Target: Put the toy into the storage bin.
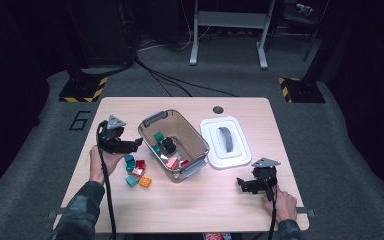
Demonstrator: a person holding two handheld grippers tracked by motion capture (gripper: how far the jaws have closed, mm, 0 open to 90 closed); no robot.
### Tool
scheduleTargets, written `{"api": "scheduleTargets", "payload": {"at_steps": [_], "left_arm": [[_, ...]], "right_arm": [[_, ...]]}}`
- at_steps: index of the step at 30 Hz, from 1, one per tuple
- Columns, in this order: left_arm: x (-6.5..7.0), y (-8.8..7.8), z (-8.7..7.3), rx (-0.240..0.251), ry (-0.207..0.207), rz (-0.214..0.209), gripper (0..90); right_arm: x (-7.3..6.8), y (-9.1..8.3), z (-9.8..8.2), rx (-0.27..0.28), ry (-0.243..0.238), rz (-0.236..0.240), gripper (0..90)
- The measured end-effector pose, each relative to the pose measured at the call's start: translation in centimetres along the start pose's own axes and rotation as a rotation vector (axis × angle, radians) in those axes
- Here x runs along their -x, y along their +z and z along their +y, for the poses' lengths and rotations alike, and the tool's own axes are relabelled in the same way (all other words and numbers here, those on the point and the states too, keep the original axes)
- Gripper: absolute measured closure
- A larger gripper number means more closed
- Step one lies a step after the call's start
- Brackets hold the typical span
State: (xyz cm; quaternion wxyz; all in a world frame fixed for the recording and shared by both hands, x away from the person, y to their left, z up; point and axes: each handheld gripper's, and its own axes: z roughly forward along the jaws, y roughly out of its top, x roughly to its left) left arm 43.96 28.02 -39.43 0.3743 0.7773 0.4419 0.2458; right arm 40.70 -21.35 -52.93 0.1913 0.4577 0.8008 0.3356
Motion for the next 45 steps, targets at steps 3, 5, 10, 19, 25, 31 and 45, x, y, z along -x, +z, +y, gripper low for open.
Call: {"api": "scheduleTargets", "payload": {"at_steps": [3, 5, 10, 19, 25, 31, 45], "left_arm": [[0.1, -0.6, -0.9, 0.006, -0.004, -0.002, 14.9], [0.2, -1.0, -1.6, 0.009, -0.009, -0.003, 14.3], [0.7, -1.8, -3.5, -0.002, 0.003, -0.001, 13.7], [1.0, -2.3, -7.5, -0.030, -0.006, -0.021, 16.2], [1.4, -1.6, -10.1, -0.075, -0.027, -0.055, 20.8], [2.1, -0.5, -11.4, -0.126, -0.026, -0.060, 16.2], [3.3, 1.7, -12.5, -0.196, -0.007, -0.063, 18.4]], "right_arm": [[0.0, 0.0, 0.0, -0.002, 0.000, -0.001, 0.0], [0.0, 0.0, 0.0, 0.000, 0.000, 0.000, 0.0], [0.0, 0.0, 0.0, 0.000, 0.000, 0.000, 0.0], [0.0, 0.0, 0.0, 0.000, 0.000, 0.000, 0.0], [0.0, 0.0, 0.0, 0.000, 0.000, 0.000, 0.0], [0.0, 0.0, 0.0, 0.000, 0.000, 0.000, 0.0], [0.0, 0.0, 0.0, -0.002, 0.000, -0.001, 0.0]]}}
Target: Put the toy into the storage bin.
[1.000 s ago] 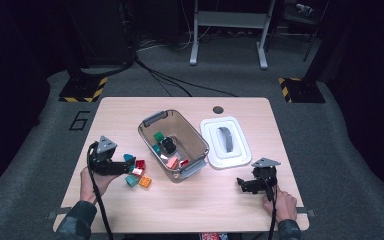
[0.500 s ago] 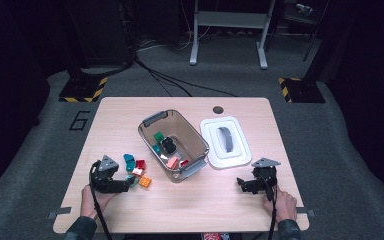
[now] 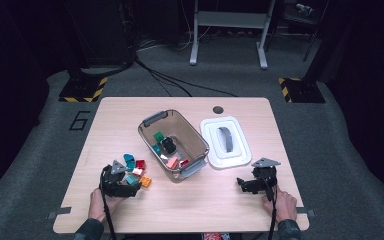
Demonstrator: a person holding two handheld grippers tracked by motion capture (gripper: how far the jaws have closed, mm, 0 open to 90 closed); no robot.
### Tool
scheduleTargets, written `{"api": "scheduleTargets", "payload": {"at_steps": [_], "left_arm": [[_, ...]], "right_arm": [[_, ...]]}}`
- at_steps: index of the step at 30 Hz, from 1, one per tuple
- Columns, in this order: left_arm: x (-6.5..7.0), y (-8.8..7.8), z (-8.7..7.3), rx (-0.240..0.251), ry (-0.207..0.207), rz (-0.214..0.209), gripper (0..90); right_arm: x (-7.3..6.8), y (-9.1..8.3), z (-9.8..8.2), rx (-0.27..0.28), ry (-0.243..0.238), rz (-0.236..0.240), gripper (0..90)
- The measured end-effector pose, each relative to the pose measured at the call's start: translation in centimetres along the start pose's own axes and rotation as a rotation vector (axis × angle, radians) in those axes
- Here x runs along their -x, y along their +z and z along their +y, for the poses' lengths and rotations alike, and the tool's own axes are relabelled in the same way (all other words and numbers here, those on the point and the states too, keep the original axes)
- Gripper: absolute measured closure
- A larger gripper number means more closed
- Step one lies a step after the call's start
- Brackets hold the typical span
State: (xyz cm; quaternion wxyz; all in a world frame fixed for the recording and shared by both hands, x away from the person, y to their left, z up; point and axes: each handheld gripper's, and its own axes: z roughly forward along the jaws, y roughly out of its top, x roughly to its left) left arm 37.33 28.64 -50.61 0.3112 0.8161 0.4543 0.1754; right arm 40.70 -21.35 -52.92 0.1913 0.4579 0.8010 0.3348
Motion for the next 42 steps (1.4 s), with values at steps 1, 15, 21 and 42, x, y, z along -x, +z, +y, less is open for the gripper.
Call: {"api": "scheduleTargets", "payload": {"at_steps": [1, 15, 21, 42], "left_arm": [[0.1, 0.0, 0.0, 0.007, -0.002, 0.007, 21.9], [0.2, -0.1, -0.3, 0.014, -0.009, 0.024, 58.6], [-0.2, -0.7, -0.3, 0.027, -0.019, 0.017, 58.8], [-1.7, -3.2, 0.7, 0.048, -0.040, 0.039, 58.8]], "right_arm": [[0.0, 0.0, 0.0, 0.001, 0.000, 0.001, 0.0], [0.0, 0.0, 0.0, 0.001, 0.000, 0.001, 0.0], [0.0, 0.0, 0.0, 0.001, 0.000, 0.001, 0.0], [0.0, 0.0, 0.0, 0.001, 0.000, 0.001, 0.0]]}}
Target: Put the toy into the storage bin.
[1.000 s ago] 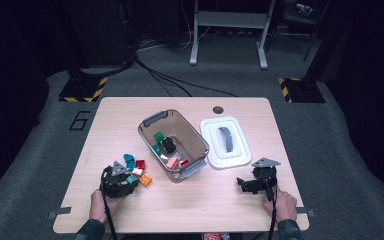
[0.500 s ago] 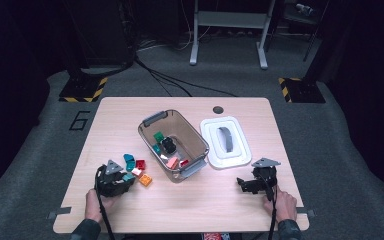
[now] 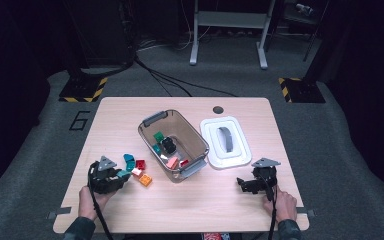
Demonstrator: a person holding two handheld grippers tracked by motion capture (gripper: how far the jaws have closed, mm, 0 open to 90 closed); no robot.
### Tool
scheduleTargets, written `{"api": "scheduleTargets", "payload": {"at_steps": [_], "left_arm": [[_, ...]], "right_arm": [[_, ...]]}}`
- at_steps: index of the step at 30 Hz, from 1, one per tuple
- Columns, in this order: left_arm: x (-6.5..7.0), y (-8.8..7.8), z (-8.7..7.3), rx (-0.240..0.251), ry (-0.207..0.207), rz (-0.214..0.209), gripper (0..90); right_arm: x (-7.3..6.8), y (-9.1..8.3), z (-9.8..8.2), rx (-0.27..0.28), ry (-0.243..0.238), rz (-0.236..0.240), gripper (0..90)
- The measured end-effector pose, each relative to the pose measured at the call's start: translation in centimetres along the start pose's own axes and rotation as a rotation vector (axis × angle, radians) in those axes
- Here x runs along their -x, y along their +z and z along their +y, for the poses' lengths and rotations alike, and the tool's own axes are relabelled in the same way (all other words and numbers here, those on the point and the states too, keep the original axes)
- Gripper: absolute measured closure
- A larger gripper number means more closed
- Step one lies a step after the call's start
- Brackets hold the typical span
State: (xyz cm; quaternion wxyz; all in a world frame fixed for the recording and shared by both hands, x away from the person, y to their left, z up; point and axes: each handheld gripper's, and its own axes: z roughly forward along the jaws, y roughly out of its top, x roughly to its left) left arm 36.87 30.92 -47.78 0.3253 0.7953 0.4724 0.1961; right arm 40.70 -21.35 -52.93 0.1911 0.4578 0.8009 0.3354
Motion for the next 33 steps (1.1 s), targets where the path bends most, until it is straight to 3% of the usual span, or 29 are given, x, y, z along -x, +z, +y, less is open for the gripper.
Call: {"api": "scheduleTargets", "payload": {"at_steps": [16, 33], "left_arm": [[-0.8, -1.0, 1.7, 0.036, -0.005, 0.025, 58.9], [-1.4, -2.0, 4.8, 0.069, 0.015, 0.046, 58.8]], "right_arm": [[0.0, 0.0, 0.0, -0.001, 0.000, -0.001, 0.0], [0.0, 0.0, 0.0, 0.000, 0.000, 0.000, 0.0]]}}
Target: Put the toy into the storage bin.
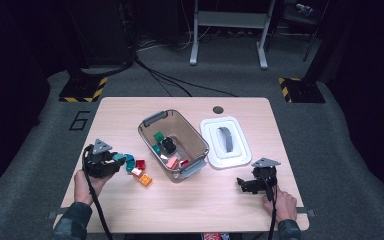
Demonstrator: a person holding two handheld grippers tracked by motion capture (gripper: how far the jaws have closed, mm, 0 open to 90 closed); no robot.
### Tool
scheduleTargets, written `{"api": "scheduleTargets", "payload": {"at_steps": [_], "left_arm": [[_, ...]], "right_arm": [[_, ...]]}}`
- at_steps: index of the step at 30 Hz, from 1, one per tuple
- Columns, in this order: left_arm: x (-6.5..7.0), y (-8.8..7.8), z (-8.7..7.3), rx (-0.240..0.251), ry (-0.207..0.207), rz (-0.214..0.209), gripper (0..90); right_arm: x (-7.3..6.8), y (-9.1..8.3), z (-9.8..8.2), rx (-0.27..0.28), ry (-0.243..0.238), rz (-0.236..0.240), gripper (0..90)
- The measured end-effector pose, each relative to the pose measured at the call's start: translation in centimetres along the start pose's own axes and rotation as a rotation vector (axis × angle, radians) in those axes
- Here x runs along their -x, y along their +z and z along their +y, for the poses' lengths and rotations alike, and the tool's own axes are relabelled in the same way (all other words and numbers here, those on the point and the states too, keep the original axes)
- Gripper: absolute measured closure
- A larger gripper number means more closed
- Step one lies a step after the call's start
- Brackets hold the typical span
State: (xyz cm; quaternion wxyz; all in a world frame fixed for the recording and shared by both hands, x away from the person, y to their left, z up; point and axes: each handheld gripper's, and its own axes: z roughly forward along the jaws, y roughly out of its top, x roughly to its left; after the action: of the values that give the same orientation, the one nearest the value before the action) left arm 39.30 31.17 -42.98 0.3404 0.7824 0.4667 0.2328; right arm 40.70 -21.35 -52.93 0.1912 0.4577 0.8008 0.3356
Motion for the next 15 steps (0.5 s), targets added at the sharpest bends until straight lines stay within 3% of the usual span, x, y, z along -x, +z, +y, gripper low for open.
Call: {"api": "scheduleTargets", "payload": {"at_steps": [15], "left_arm": [[-0.4, -0.3, 3.6, 0.023, 0.035, 0.027, 58.8]], "right_arm": [[0.0, 0.0, 0.0, -0.001, 0.000, -0.001, 0.0]]}}
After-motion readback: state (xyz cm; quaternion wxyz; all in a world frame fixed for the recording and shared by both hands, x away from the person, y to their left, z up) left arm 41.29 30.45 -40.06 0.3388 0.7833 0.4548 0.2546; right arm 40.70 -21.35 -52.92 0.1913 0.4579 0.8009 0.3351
